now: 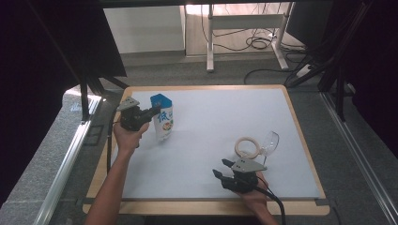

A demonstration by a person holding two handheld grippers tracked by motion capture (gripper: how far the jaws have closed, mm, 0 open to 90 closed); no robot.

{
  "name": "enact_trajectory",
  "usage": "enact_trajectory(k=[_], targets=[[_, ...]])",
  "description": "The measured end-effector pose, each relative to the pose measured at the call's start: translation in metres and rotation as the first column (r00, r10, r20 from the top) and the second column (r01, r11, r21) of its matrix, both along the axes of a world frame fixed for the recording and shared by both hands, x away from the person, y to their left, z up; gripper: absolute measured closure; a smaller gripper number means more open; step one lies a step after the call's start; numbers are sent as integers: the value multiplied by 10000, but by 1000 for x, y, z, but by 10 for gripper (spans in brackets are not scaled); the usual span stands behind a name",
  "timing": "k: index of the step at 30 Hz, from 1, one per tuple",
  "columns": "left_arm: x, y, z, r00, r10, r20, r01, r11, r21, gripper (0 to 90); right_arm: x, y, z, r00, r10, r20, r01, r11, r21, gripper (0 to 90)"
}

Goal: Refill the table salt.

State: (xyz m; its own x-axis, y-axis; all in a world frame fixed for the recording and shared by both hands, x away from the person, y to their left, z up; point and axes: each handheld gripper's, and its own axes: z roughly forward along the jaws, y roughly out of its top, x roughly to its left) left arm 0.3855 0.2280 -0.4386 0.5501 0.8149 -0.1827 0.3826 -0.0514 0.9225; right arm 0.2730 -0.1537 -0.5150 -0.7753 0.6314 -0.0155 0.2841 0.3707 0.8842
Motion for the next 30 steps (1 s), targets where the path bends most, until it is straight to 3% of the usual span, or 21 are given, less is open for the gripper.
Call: enact_trajectory(k=[10, 30], targets=[[-15, -10, 13, 9987, -512, 25, 512, 9986, -153, 900, -2, 7, 3, 10000, 86, 37, -86, 9999, 57, 457], [-27, -32, 10, 9927, -1208, 42, 1208, 9927, -25, 900, 6, 32, 5, 10000, 71, 34, -70, 9999, -85, 389]])
